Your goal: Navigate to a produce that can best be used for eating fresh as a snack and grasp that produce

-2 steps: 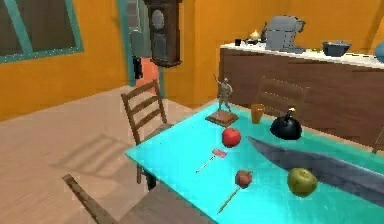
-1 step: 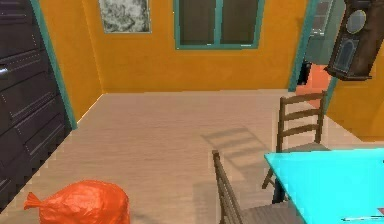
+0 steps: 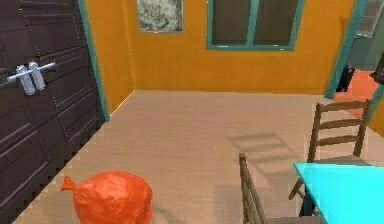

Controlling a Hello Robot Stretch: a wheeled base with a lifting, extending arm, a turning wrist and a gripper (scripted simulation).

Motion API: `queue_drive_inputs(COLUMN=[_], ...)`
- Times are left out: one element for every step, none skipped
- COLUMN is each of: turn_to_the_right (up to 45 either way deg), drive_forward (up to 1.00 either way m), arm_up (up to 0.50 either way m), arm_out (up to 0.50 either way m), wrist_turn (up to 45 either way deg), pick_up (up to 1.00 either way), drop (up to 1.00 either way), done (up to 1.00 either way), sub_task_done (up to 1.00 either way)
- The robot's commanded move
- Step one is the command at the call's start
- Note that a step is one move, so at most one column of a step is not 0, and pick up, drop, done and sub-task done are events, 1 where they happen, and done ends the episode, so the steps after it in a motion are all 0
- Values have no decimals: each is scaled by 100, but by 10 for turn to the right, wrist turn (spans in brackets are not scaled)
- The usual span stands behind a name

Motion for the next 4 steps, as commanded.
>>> queue_drive_inputs(turn_to_the_right=[0,0,0,0], drive_forward=[0,0,0,0], arm_up=[50,34,0,0], arm_out=[0,0,50,0], wrist_turn=[0,0,0,450], pick_up=[0,0,0,0], drop=[0,0,0,0], done=[0,0,0,0], sub_task_done=[0,0,0,0])
